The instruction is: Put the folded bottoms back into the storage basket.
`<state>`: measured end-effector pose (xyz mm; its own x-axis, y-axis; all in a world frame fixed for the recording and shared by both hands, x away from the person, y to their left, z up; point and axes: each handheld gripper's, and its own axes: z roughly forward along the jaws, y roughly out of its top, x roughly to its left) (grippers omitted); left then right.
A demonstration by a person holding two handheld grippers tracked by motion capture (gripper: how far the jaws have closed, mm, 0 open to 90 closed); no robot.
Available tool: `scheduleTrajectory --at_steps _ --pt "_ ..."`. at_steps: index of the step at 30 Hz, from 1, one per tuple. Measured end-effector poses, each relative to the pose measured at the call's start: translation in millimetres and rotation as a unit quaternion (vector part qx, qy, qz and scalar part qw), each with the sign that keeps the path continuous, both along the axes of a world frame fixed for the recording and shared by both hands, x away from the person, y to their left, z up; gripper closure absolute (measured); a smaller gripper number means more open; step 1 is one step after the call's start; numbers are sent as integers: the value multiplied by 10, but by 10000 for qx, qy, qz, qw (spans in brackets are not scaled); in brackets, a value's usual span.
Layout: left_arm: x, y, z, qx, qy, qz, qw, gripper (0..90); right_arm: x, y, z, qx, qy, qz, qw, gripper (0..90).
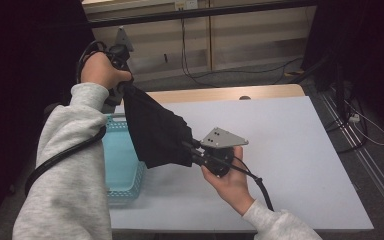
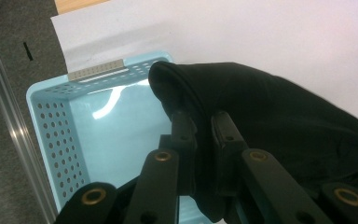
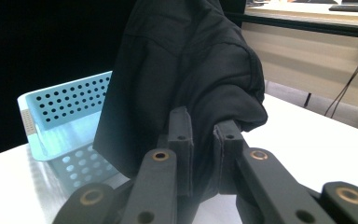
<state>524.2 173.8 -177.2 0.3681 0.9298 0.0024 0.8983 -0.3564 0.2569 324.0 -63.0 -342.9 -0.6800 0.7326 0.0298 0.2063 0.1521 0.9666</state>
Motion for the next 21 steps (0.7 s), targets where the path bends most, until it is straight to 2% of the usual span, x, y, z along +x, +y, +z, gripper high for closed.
scheduleTrajectory --at_steps 7,13,21 --pt "-17 116 54 21 -56 95 9999 820 13 124 33 39 -28 113 9999 806" --pt "-12 207 88 44 -63 153 9999 819 28 229 70 -28 -54 229 9997 806" --pt "-21 326 159 113 -116 243 9996 819 63 344 108 35 -104 311 9995 806"
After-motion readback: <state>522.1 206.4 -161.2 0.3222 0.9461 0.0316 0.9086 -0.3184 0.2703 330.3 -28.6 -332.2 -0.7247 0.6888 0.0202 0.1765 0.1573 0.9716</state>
